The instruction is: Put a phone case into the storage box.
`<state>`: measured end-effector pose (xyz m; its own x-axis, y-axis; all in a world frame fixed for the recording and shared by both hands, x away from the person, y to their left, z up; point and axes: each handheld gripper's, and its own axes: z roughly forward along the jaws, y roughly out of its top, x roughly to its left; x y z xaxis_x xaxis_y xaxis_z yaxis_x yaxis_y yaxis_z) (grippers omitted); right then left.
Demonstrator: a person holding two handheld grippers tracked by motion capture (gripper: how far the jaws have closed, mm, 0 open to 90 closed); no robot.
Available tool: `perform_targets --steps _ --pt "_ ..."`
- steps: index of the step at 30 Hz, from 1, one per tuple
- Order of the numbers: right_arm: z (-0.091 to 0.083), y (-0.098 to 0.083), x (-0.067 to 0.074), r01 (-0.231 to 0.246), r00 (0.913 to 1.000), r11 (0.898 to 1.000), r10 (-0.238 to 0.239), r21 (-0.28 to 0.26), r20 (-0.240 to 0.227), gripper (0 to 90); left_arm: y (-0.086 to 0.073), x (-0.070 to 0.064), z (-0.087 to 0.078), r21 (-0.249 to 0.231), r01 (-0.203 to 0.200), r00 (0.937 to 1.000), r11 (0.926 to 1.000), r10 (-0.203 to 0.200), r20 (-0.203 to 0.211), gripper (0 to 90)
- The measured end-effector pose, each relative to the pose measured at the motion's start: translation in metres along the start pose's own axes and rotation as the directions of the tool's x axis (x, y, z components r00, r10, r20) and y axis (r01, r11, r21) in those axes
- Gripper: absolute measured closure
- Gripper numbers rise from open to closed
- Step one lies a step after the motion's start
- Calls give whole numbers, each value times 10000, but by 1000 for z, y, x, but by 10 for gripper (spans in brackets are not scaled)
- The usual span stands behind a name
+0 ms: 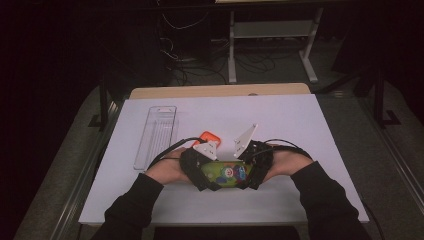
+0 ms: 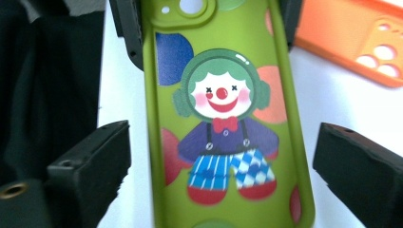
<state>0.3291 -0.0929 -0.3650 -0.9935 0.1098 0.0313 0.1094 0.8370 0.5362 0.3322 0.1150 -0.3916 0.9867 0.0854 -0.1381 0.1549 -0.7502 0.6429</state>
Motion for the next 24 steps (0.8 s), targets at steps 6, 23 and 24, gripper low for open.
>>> perform_targets --steps 6,23,24 --pt "-12 -6 -9 -534 9961 9937 600 -989 653 8 -2 3 -4 21 372 9970 9993 -369 -678 159" --pt "-16 -50 -8 -3629 8751 8650 4442 -3465 1923 20 -7 7 -7 -925 2313 9364 9685 -2474 -2488 158" --pt "-14 -52 -7 -3683 8698 8588 4535 -3561 1941 20 -7 7 -8 -968 2352 9334 9671 -2525 -2549 158"
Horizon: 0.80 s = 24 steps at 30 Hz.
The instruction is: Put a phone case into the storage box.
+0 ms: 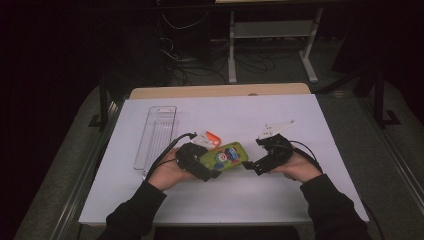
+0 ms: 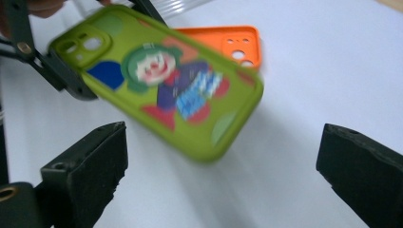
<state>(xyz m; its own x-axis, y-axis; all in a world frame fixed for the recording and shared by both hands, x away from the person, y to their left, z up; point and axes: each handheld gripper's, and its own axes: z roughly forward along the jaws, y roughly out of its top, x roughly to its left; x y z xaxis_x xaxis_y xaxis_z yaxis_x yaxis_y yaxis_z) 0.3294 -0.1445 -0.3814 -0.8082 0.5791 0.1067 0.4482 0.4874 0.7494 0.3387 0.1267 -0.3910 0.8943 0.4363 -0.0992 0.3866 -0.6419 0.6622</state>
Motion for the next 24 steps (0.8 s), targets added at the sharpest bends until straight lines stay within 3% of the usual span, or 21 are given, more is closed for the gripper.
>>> perform_targets --steps 4,6,10,11,13,15,19,24 --pt "5 -13 7 -563 9977 9981 572 -269 363 9 -1 1 -2 -50 156 9994 9999 -157 -319 158" --pt "8 -19 9 -730 9952 9962 759 -480 615 0 -1 0 -1 -390 502 9975 9980 -521 -486 158" --pt "15 -33 11 -1799 9811 9798 1852 -871 564 0 -3 -1 2 -252 577 9953 9980 -595 -758 158" --pt "15 -33 11 -1799 9811 9798 1852 -871 564 0 -3 -1 2 -252 577 9953 9980 -595 -758 158" --pt "17 -35 13 -1702 9806 9819 1771 -833 839 0 -3 -2 4 -445 942 9925 9946 -973 -735 158" --pt "18 -35 14 -1542 9818 9842 1625 -872 980 0 -3 0 3 -173 733 9940 9972 -745 -802 158" --pt "19 -35 15 -1362 9837 9843 1478 -1126 1019 22 -2 -1 3 -163 889 9920 9959 -900 -885 158" --pt "21 -35 17 -1008 9813 9890 1167 -1084 1527 23 -2 0 3 -203 1030 9907 9945 -1044 -868 158"
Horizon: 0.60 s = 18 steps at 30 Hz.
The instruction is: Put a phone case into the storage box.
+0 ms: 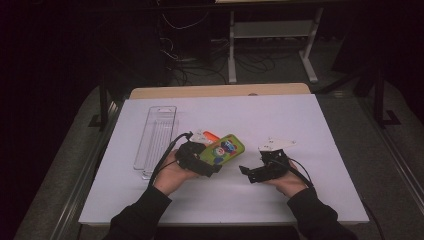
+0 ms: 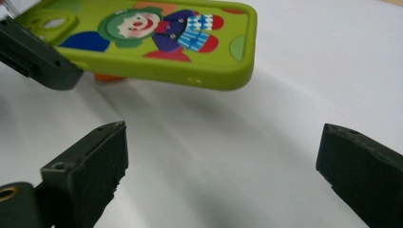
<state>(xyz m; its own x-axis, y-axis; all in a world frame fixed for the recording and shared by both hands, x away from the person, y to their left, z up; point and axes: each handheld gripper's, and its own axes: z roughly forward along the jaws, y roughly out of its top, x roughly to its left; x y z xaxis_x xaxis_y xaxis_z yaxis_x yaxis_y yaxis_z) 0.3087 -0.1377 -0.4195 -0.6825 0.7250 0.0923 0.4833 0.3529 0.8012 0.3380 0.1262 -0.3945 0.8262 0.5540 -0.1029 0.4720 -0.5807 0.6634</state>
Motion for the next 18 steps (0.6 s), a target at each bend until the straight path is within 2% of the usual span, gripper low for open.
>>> perform_targets --steps 1,2,4,6,8,11,14,15,18 --pt "0 0 0 0 10000 10000 0 0 0 23 0 0 0 -49 77 10000 10000 -77 45 158" --pt "1 0 1 264 9994 9997 -264 5 237 23 1 0 1 -218 252 9996 9994 -250 96 158" --pt "1 -1 2 390 9985 9992 -392 64 383 23 1 1 0 -213 196 9998 9996 -195 50 158" --pt "1 -2 4 891 9923 9960 -892 44 861 19 1 3 -1 -15 -59 9999 10000 59 110 157" --pt "1 -2 5 1130 9889 9936 -1128 35 969 17 1 4 -1 -47 -25 9999 10000 26 158 157" --pt "1 -2 6 1244 9863 9922 -1246 87 1078 13 2 4 0 -90 41 9998 10000 -39 198 157" --pt "1 -3 9 1565 9792 9876 -1561 71 1298 7 2 4 -1 -100 54 9998 9999 -52 188 158" --pt "1 -4 11 1854 9711 9826 -1846 86 1517 7 2 4 -1 -77 -2 9998 10000 3 222 157" --pt "1 -3 13 2045 9659 9789 -2015 -15 1626 7 2 4 -1 -75 -4 9998 10000 5 207 157"
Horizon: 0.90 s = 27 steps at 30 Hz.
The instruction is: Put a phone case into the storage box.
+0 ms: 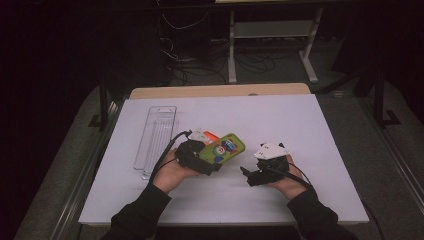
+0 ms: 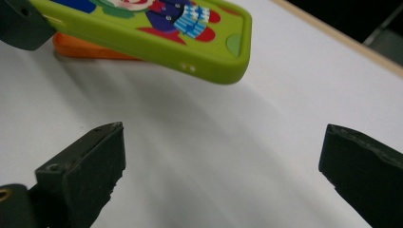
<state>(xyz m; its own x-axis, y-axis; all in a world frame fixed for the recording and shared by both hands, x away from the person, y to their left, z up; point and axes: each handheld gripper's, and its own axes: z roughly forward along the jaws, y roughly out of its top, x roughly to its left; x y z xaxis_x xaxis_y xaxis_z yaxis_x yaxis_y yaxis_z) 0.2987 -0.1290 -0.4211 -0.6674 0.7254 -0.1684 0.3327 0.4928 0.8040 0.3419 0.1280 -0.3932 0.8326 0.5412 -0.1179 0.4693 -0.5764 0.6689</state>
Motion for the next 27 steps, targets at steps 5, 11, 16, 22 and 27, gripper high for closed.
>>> perform_targets --steps 5,11,16,22,27 --pt "0 0 2 566 9979 9983 -561 -142 309 2 -1 -1 0 -220 164 9999 9996 -164 -3 157" --pt "1 2 4 1156 9917 9932 -1145 -152 591 2 -2 0 -1 -120 52 10000 9999 -53 -46 157" --pt "1 3 7 1704 9819 9852 -1682 -186 868 1 -2 0 -1 -60 -114 9999 9999 114 -67 158" --pt "1 3 11 2465 9617 9689 -2418 -213 1288 2 -1 0 -1 -44 -273 9996 9996 272 -74 158" --pt "1 2 12 3335 9305 9428 -3282 -53 1625 2 -2 1 -2 -55 -265 9996 9996 264 -81 157"
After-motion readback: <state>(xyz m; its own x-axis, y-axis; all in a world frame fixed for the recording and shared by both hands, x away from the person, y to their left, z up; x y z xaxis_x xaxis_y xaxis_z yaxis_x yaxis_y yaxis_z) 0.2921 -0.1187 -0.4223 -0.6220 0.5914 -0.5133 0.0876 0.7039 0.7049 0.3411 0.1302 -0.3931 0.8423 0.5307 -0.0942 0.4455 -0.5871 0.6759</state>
